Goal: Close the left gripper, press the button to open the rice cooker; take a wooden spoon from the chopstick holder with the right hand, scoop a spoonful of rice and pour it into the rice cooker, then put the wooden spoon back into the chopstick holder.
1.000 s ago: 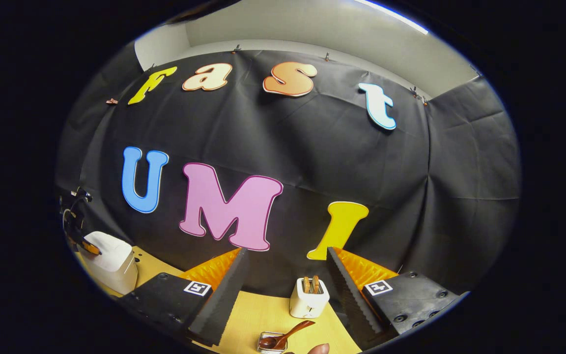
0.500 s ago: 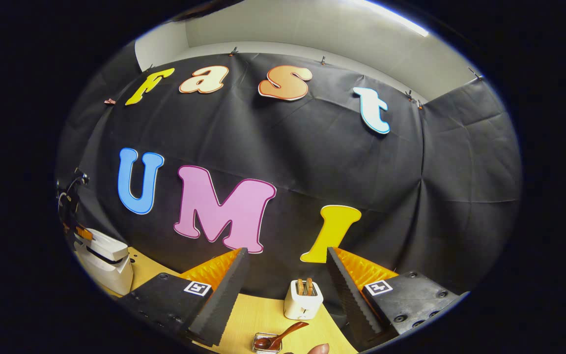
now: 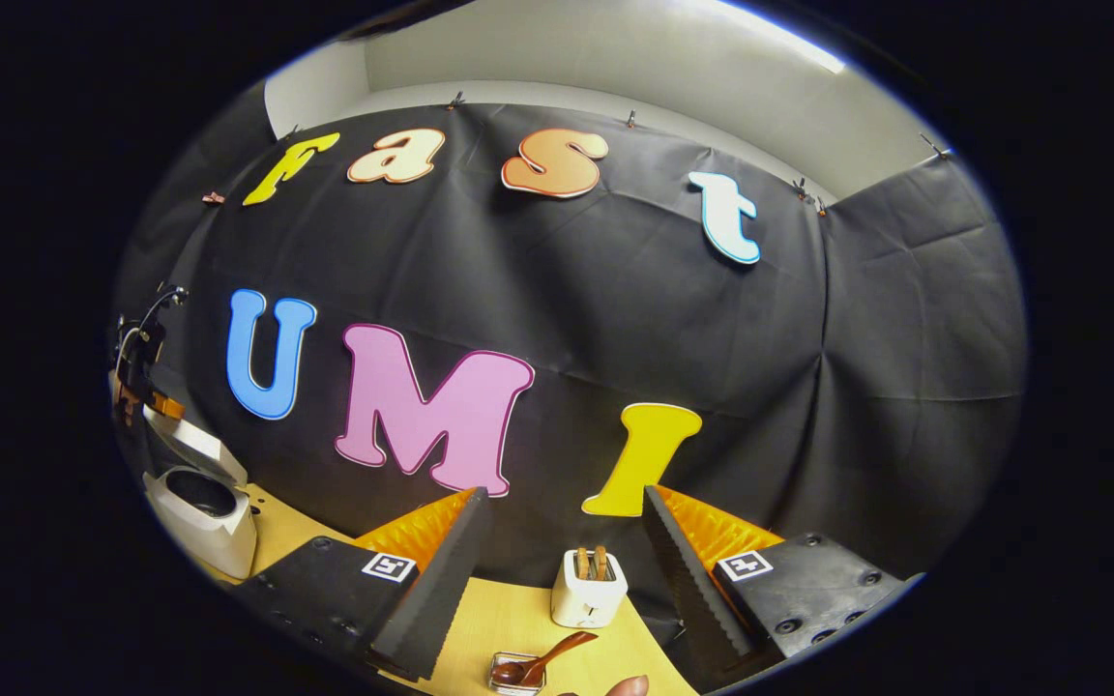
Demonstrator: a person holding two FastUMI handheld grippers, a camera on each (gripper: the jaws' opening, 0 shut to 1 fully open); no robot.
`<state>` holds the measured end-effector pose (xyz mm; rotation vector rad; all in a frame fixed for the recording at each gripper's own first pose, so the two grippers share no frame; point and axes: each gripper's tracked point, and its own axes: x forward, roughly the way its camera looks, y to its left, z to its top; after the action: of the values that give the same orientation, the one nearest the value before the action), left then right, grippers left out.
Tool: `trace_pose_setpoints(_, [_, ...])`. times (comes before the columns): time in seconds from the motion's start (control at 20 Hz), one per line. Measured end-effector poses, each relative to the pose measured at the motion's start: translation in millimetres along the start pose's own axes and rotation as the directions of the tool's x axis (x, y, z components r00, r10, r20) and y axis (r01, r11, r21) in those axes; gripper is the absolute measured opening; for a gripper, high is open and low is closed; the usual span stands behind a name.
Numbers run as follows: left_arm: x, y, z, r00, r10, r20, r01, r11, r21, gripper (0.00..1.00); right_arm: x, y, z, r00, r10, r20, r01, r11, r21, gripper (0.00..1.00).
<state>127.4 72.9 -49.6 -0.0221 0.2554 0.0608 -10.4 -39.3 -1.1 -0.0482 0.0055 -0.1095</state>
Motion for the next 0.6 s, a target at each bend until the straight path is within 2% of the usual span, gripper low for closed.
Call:
trace_pose_setpoints(0.3, [16.2, 14.5, 39.9, 0.990, 0.043, 0.131, -0.047, 0.999, 0.024, 0.05, 1.2, -5.6, -3.5, 1.000, -0.016, -0.015, 0.016, 0.999, 0.031, 0.97])
trace_pose_setpoints(0.6, [-10.8, 6.7, 59.5, 0.975, 0.033, 0.219, -0.017, 0.997, -0.078, 0.05, 1.9, -8.5, -10.4, 0.999, -0.033, -0.030, 0.034, 0.999, 0.038, 0.97])
